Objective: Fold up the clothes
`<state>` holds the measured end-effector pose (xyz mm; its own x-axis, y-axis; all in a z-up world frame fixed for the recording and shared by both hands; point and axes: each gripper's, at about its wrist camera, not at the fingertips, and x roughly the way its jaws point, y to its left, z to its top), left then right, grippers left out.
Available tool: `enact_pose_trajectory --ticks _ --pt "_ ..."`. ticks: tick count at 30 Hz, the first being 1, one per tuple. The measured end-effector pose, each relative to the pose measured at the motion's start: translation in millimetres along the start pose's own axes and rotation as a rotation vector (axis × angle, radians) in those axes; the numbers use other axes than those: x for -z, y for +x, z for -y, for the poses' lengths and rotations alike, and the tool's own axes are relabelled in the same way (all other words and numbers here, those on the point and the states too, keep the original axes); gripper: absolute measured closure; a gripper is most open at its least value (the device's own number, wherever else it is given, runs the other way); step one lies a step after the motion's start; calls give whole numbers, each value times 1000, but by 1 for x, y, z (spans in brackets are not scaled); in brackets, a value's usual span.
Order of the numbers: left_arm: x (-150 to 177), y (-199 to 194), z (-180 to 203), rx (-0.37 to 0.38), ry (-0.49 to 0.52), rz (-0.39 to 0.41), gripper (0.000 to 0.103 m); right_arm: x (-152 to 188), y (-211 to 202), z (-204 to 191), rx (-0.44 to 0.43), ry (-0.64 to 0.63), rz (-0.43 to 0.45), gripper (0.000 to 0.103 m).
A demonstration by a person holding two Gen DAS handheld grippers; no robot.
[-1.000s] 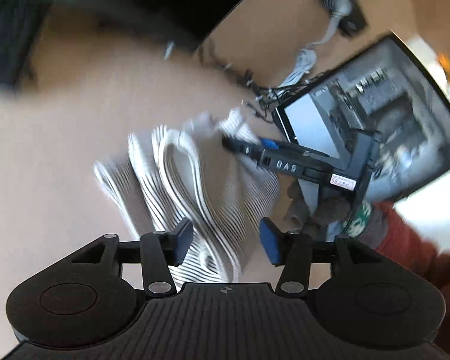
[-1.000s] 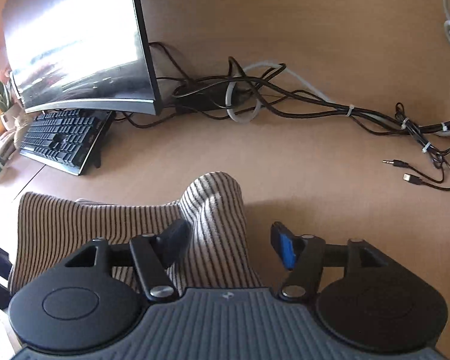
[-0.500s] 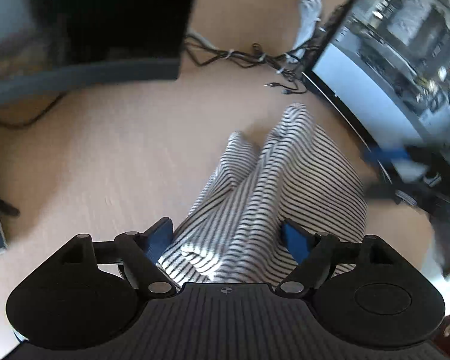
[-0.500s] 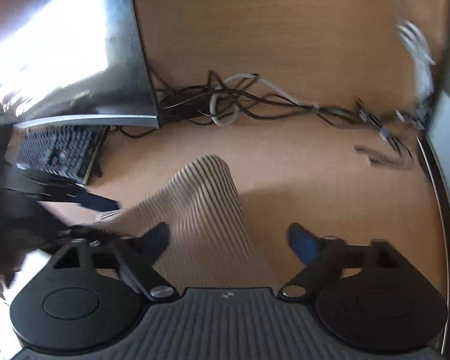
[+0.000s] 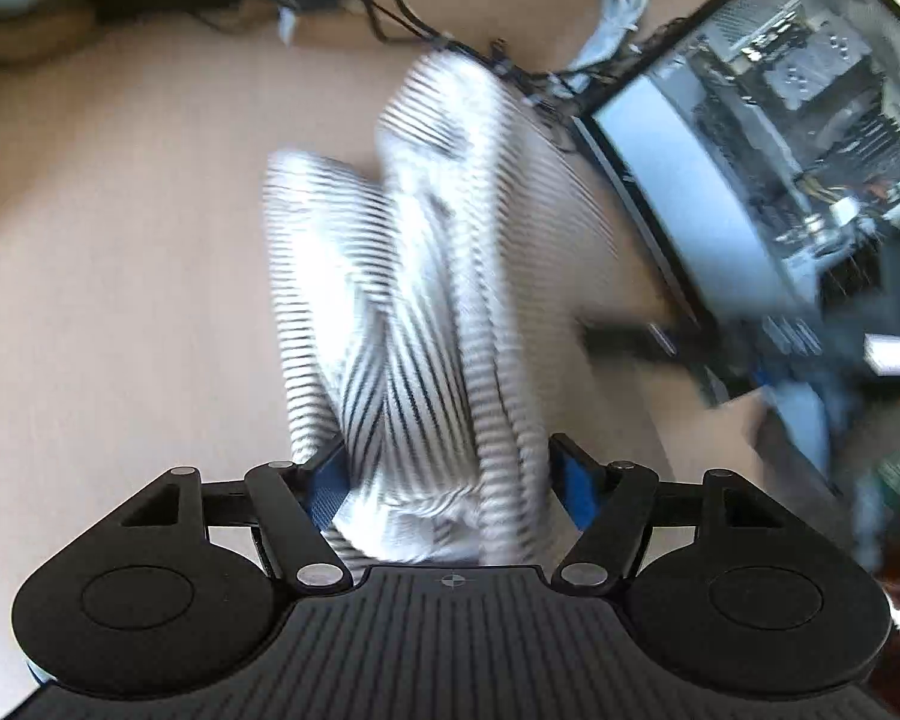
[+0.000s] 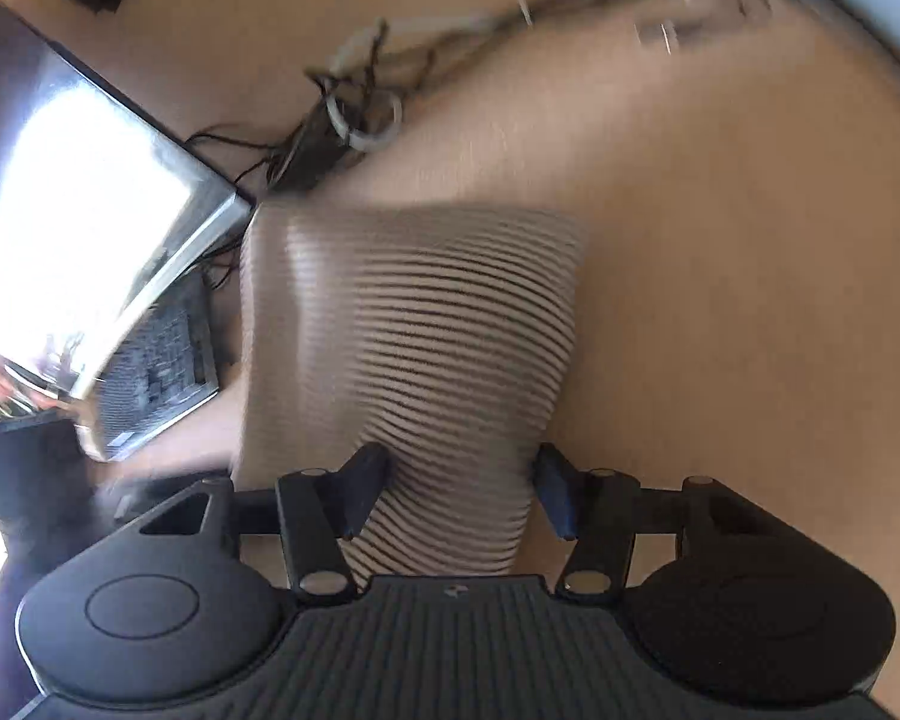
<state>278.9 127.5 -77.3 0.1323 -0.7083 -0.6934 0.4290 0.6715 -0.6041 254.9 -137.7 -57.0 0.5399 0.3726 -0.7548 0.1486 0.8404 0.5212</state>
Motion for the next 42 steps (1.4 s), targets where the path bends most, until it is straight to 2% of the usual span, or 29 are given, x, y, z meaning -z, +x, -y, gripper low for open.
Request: enact_pose_trajectory --ticks 4,7,9,11,13,15,18,20,22,24,26,28,30,31,32,33,34,36,38,42 --pt "10 26 21 137 -78 -15 32 -27 1 -9 81 -111 71 46" --pt "14 29 36 185 -68 -27 31 -36 -14 -14 109 -175 123 43" --pt "15 13 40 192 -39 -9 30 -36 -28 -19 117 -225 162 24" --pt "16 -6 42 201 -15 20 28 -25 -41 -25 116 -284 188 16" --pt "11 -33 37 221 -26 98 24 -11 -52 -32 102 -340 205 10" --pt "1 -51 33 213 -36 183 24 6 -55 -38 64 -382 219 0" --pt "-20 -57 26 191 -68 277 25 28 -44 -41 -16 -389 255 0" --pt "-36 -46 23 184 -112 293 27 35 -28 -40 -50 -347 214 0" --pt "-46 -33 19 172 -126 279 28 43 -11 -36 -44 -324 199 0" --pt "-52 -14 16 130 -128 254 32 50 0 -37 -22 -328 198 0" --pt "-57 5 10 83 -137 225 45 56 5 -43 18 -366 212 0" --pt "-58 15 1 84 -172 216 51 56 10 -53 71 -396 181 0" --pt "-59 16 -7 105 -209 218 57 56 18 -68 153 -476 133 0" --pt "-59 15 -11 109 -221 214 63 58 23 -76 197 -527 114 0" --pt "-60 15 -13 105 -223 207 68 59 27 -83 228 -566 103 0" --pt "-60 13 -14 101 -225 202 68 60 28 -86 243 -594 101 0" --pt "-60 9 -15 97 -222 204 68 60 27 -90 255 -621 99 0" --pt "-55 -6 -10 84 -194 235 62 59 12 -93 212 -645 123 0" --pt "-49 -24 -4 71 -157 277 43 56 -8 -92 178 -633 194 0" --pt "-30 -57 2 -4 -131 344 33 54 -32 -74 212 -593 318 0"
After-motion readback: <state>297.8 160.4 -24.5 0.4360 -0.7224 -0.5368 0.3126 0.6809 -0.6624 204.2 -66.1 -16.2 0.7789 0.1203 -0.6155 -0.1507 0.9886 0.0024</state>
